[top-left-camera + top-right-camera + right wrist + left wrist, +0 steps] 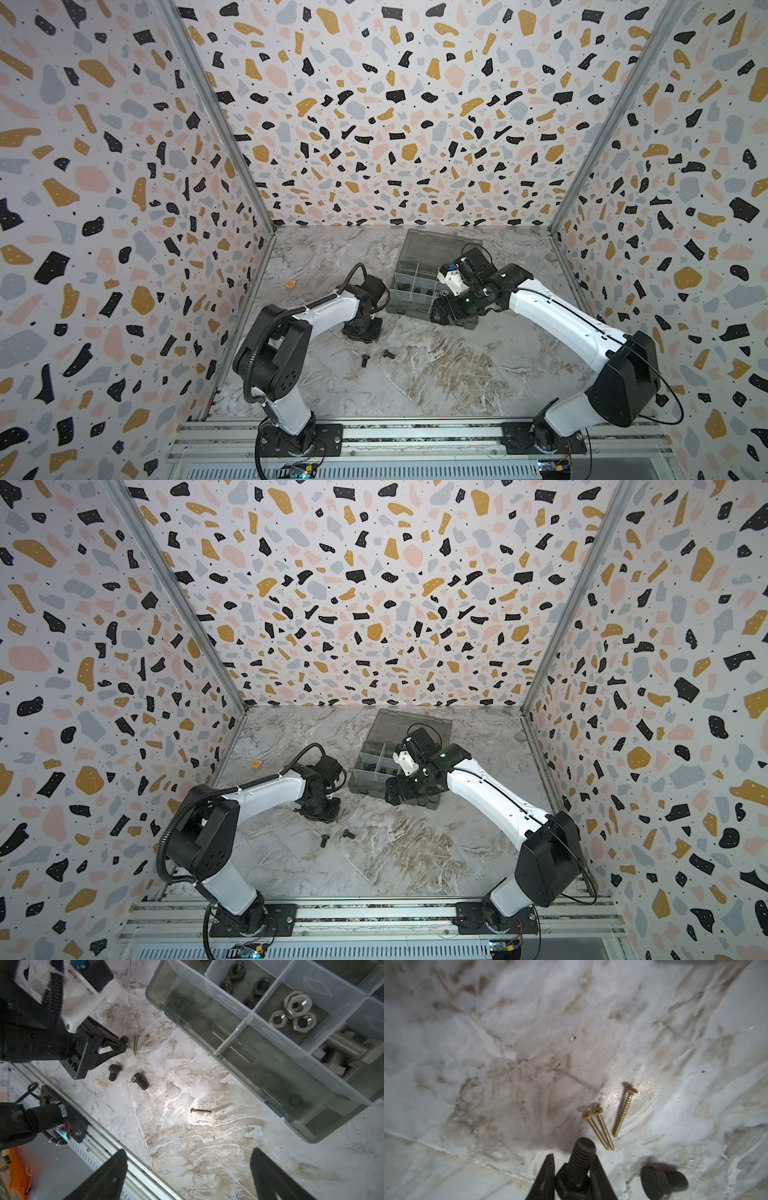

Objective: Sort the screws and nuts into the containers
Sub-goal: 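Carry the black bolt over the organizer with the left gripper, then open the left gripper to drop the bolt into the bolt compartment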

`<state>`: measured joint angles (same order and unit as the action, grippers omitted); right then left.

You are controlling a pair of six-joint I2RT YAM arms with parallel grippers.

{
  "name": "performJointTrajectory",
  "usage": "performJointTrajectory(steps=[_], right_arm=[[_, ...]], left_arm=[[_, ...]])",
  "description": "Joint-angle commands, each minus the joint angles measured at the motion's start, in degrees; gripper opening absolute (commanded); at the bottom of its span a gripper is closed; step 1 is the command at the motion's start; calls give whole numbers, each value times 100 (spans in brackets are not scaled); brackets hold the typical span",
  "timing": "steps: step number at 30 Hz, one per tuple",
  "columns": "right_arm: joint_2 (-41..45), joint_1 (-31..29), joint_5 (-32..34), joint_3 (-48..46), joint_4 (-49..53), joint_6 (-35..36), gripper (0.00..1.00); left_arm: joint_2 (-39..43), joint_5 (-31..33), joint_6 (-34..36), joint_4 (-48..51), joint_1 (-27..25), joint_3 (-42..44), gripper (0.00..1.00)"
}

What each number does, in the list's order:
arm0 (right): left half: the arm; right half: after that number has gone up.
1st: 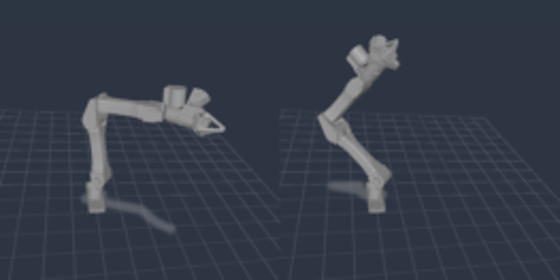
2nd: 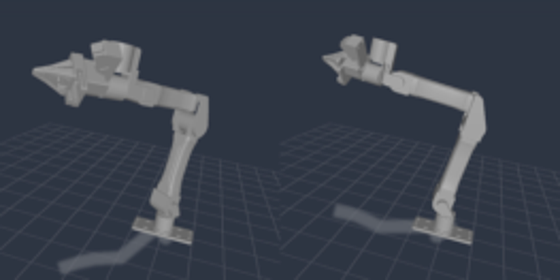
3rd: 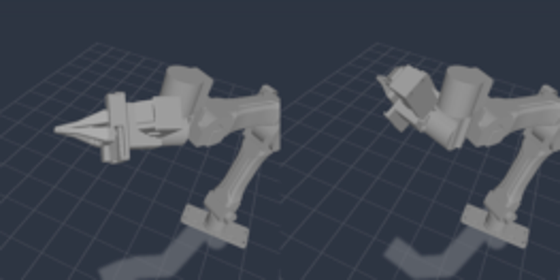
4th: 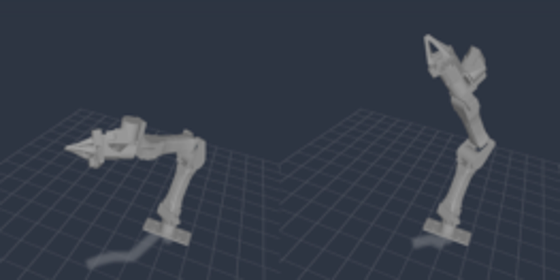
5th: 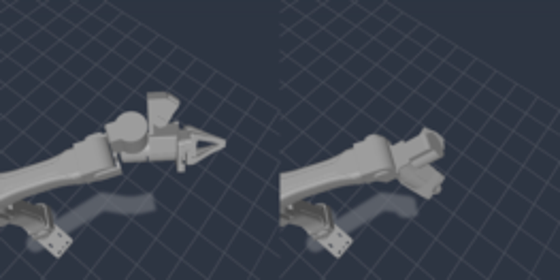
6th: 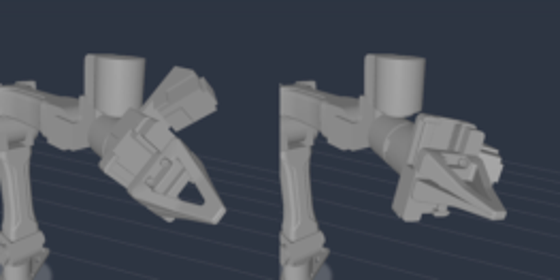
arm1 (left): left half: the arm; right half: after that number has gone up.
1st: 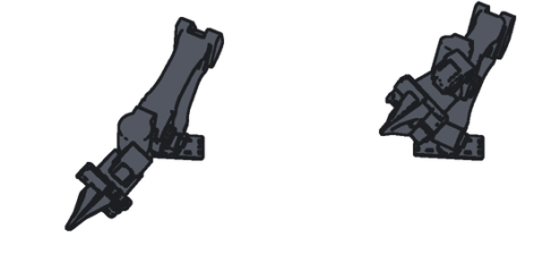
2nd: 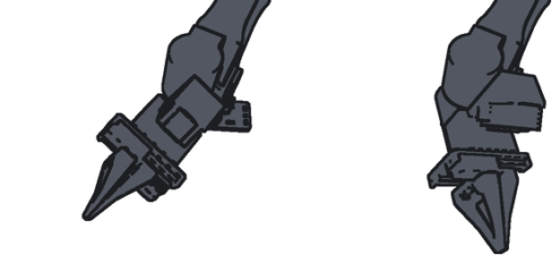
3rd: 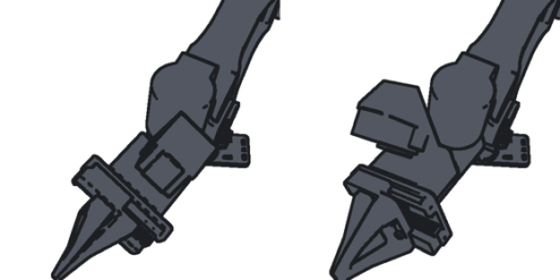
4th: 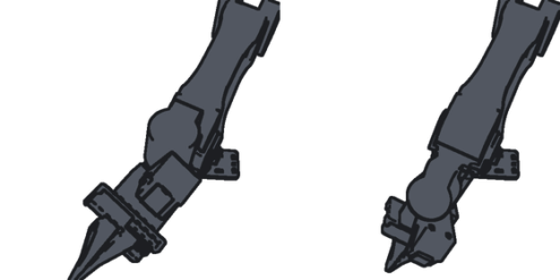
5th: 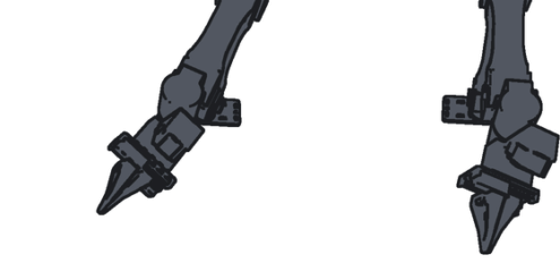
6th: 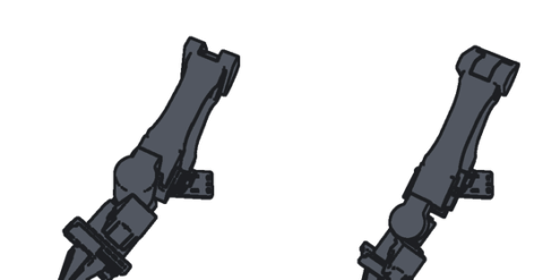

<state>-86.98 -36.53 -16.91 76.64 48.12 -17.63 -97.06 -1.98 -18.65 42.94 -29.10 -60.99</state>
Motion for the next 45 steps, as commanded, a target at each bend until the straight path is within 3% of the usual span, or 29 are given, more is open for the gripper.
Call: performJointTrajectory(steps=[1, 8, 19, 37, 39, 42, 45], right_arm=[[-84, 44, -2, 289, 168, 167, 94], [-144, 172, -47, 369, 108, 233, 94], [-194, 475, -91, 429, 4, 330, 94], [-1173, 824, -226, 1286, -476, 285, 94], [-1242, 846, -243, 1343, -463, 294, 94], [-1306, 863, -247, 1444, -391, 307, 94], [-1310, 874, -250, 1491, -297, 332, 94]], left_arm=[[180, 125, -20, 355, -31, -513, 13], [-312, 66, 50, 698, -29, -1818, 13], [-2129, -174, 116, 1143, -39, -4652, 14], [-3208, -439, 225, 1057, -34, -5326, 16], [-3271, -470, 244, 1100, -34, -5427, 24], [-3272, -470, 283, 1235, -34, -5616, 53], [-3104, -635, 249, 1446, -28, -5969, 63]])
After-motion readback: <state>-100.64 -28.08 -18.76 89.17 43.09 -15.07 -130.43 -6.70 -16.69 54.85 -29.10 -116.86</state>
